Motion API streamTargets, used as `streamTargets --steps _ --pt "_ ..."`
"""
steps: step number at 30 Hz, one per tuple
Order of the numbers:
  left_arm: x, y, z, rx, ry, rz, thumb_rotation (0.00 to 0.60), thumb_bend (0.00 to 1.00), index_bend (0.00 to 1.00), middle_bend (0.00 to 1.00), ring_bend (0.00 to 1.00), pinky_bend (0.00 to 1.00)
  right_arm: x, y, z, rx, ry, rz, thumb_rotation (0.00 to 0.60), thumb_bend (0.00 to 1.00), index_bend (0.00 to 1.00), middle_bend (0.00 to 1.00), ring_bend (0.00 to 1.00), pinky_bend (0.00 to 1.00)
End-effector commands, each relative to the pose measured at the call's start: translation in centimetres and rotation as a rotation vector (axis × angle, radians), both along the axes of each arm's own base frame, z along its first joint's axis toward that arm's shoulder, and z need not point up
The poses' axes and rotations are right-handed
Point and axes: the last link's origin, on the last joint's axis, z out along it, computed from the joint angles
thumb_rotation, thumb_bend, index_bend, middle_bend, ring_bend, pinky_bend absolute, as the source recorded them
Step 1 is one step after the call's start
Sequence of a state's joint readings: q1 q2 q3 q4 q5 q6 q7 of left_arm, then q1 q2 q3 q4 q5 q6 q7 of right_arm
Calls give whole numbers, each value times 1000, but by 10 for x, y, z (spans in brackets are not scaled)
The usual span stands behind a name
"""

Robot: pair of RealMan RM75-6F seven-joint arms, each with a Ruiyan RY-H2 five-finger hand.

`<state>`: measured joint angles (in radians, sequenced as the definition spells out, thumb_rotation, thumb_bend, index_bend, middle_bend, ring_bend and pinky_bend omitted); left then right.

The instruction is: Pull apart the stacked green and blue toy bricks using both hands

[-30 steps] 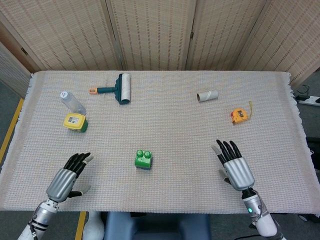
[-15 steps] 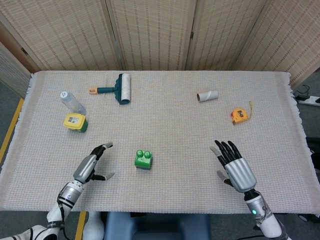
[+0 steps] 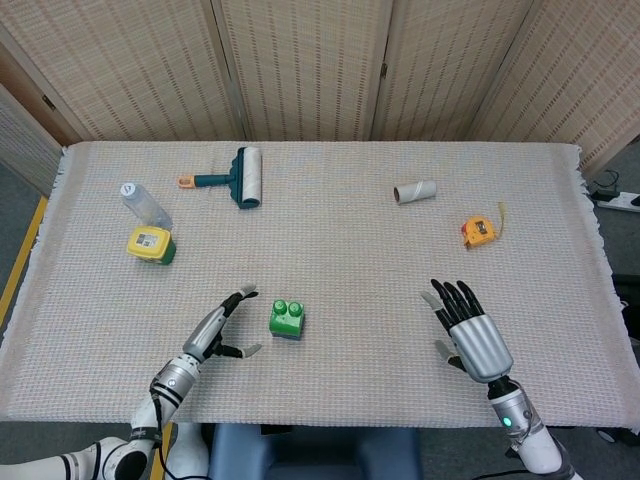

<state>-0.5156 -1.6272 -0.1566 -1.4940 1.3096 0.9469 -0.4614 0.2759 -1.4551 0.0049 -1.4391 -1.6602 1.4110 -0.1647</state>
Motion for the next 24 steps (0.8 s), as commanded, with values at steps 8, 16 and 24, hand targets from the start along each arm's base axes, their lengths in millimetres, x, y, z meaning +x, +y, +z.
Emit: streamTargets --steps 8,16,24 --pt "6 6 -21 52 8 -66 600 271 54 151 0 0 1 2 3 10 -12 4 600 370 0 0 0 0" --pt "5 12 -29 37 7 -67 600 270 56 181 0 0 1 2 4 8 -16 5 600 370 0 0 0 0" --pt "6 16 -35 34 4 -65 600 270 86 259 0 0 1 2 3 11 -13 4 600 369 0 0 0 0"
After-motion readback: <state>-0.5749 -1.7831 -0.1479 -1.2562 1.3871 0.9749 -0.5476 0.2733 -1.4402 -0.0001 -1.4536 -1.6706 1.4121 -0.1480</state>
